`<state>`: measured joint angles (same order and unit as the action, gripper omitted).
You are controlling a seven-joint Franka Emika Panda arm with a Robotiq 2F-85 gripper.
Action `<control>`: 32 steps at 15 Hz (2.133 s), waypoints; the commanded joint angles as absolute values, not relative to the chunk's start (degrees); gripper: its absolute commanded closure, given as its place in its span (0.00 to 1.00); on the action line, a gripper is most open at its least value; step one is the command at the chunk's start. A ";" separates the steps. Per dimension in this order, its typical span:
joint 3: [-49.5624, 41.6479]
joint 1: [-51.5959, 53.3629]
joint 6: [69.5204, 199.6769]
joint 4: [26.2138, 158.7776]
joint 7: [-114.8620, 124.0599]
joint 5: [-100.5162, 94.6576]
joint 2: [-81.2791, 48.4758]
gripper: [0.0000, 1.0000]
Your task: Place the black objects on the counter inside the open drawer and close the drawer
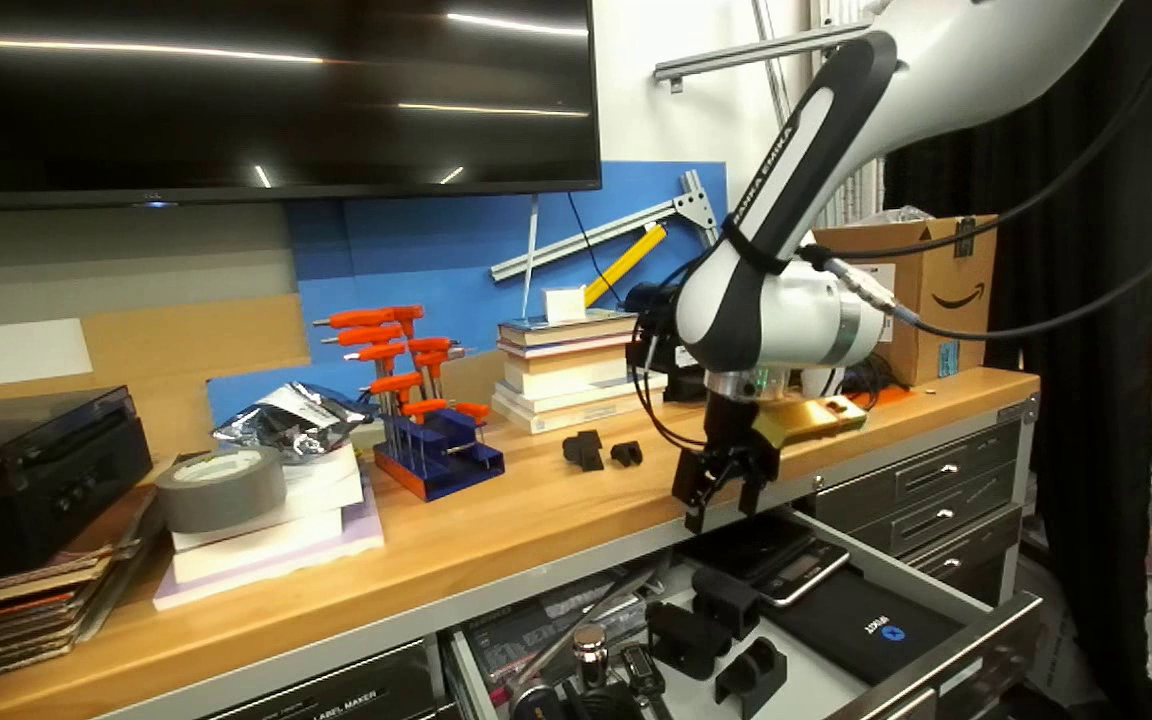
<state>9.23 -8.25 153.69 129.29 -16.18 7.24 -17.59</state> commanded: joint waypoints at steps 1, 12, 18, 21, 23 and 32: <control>4.82 -2.20 150.19 127.22 -5.02 3.21 -12.60 0.00; 2.15 5.21 163.75 124.94 10.54 -0.81 -14.88 0.00; -4.45 10.77 174.40 123.79 16.65 -8.52 -19.93 0.00; -7.51 12.85 176.14 121.88 17.60 -10.18 -23.35 0.00; -7.87 12.85 176.53 120.15 16.96 -9.36 -25.51 0.00; -9.76 13.65 176.24 112.91 16.68 -9.11 -31.29 0.00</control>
<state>-7.99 12.38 175.13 116.11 15.72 -8.57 -29.20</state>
